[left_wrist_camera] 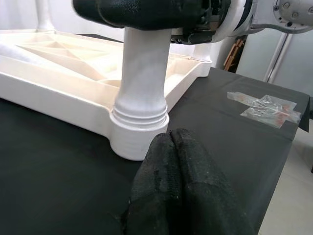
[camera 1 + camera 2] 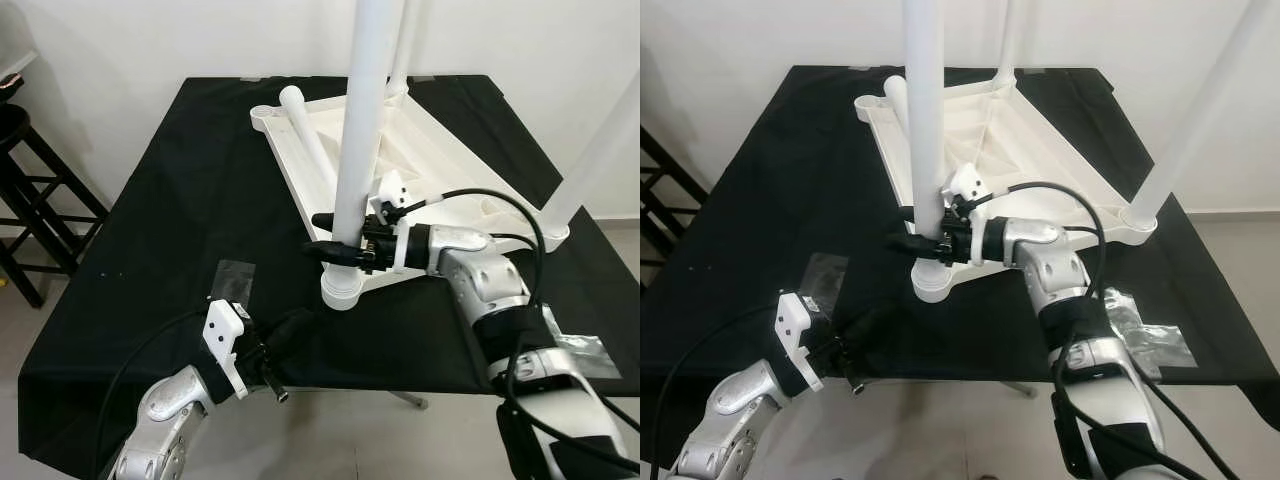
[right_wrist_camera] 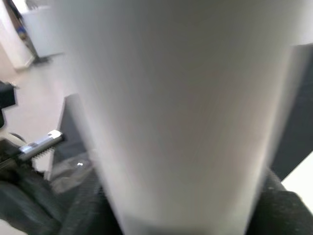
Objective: Building children table
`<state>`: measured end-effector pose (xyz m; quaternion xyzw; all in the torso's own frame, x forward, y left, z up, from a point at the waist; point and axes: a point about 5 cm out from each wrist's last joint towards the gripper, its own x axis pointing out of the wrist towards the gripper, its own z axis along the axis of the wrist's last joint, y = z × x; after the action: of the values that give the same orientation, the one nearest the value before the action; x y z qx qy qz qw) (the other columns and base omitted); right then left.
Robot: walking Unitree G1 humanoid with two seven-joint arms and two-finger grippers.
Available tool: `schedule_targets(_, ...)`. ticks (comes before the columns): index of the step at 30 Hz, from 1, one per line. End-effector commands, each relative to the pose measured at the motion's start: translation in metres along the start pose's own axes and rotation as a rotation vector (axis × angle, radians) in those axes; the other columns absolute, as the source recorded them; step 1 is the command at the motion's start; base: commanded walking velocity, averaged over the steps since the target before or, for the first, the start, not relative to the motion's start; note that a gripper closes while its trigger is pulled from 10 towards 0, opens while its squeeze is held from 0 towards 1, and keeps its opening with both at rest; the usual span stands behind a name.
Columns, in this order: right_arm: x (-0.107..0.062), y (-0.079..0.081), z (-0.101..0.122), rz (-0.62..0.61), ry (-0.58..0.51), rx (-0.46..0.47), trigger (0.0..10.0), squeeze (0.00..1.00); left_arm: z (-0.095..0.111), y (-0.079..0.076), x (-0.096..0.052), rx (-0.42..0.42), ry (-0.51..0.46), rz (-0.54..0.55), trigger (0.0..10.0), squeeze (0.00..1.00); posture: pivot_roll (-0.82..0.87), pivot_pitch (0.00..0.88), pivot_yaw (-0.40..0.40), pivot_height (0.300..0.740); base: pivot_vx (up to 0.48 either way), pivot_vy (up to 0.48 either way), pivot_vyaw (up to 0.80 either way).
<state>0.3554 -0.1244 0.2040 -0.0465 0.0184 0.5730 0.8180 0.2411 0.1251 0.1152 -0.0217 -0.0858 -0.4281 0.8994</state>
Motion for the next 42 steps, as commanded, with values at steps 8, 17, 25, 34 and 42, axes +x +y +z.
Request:
schedule_targets(8, -0.012, 0.006, -0.023, -0.060, -0.024, 0.036, 0.0, 0.00, -0.003, -0.001, -0.004, -0.009, 0.019, -0.002, 10.0, 0.00, 0.04, 0.124, 0.017, 0.740, 0.000, 0.000, 0.00)
schedule_targets(17, -0.006, 0.038, -0.060, -0.618, 0.037, 0.105, 0.0, 0.00, -0.001, 0.000, -0.009, -0.012, 0.019, -0.002, 10.0, 0.00, 0.02, 0.152, 0.025, 0.740, 0.000, 0.000, 0.00)
schedule_targets(25, 0.014, 0.058, -0.067, -0.867, 0.045, 0.161, 0.0, 0.00, -0.001, 0.002, -0.009, -0.014, 0.027, -0.007, 10.0, 0.00, 0.03, 0.140, 0.029, 0.740, 0.000, 0.000, 0.00)
schedule_targets(34, 0.007, 0.040, -0.051, -0.946, 0.042, 0.136, 2.5, 0.00, -0.001, 0.002, -0.009, -0.012, 0.022, 0.004, 10.0, 0.00, 0.04, 0.138, 0.025, 0.740, 0.000, 0.000, 0.00)
schedule_targets(42, 0.016, 0.037, -0.019, -0.735, -0.070, 0.098, 10.0, 1.00, -0.001, 0.001, -0.008, -0.015, 0.024, -0.002, 10.0, 0.00, 0.05, 0.132, 0.026, 0.740, 0.000, 0.000, 0.00)
